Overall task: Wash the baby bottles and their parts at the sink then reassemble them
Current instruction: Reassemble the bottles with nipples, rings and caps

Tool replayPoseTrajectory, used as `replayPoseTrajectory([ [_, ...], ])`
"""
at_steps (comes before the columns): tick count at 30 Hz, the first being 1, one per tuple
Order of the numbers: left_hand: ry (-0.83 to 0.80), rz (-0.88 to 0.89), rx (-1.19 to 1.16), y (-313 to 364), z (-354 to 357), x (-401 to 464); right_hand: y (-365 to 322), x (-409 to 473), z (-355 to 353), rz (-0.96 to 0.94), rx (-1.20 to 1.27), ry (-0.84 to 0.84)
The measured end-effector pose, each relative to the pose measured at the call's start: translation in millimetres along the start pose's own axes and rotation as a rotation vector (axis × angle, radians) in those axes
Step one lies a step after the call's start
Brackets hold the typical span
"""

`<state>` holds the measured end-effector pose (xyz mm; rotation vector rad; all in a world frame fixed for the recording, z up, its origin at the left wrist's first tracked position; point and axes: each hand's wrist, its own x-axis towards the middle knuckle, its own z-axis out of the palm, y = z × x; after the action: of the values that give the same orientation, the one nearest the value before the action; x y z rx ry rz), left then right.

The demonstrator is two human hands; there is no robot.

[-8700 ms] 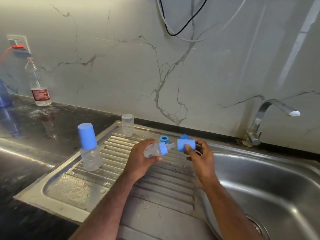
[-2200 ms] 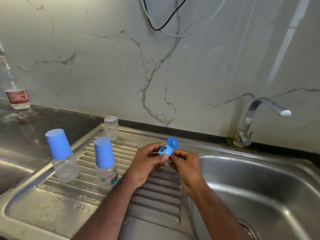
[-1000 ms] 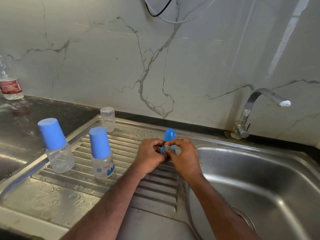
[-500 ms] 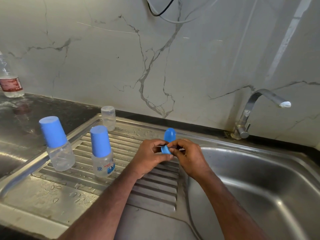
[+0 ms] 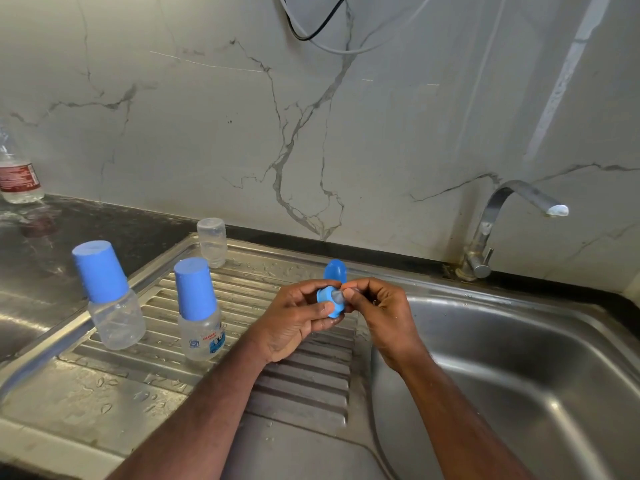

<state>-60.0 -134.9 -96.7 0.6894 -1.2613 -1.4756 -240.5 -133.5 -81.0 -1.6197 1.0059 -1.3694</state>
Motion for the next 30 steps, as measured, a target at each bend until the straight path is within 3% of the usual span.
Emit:
replayPoseTrajectory([
  [3, 0.026, -0.012, 0.024, -0.9, 1.3, 0.4, 1.4, 1.1, 0.5, -0.044, -0.168, 0.000],
  [6, 0.065, -0.023, 0.063, -0.8, 3.9, 0.5, 3.8, 1.5, 2.7, -0.297, -0.516, -0.001],
  [10, 0.105, -0.032, 0.080, -0.6, 5.5, 0.7, 8.1, -0.2, 4.8, -0.471, -0.698, -0.002],
  [15, 0.038, -0.032, 0.015, 0.1, 5.0, -0.7, 6.2, -2.0, 4.5, -0.436, -0.567, 0.054],
  [18, -0.003, -0.031, -0.036, 0.7, 2.2, -1.9, -1.6, -3.8, 5.0, -0.128, -0.193, 0.027],
  [20, 0.007, -0.026, -0.066, -0.2, 0.3, -2.3, -3.0, -3.5, 0.5, -0.018, -0.062, 0.008],
  [30, 0.109, 0.064, 0.099, 2.2, 1.2, -1.7, 4.7, -3.9, 0.9, -0.035, -0.200, -0.051],
])
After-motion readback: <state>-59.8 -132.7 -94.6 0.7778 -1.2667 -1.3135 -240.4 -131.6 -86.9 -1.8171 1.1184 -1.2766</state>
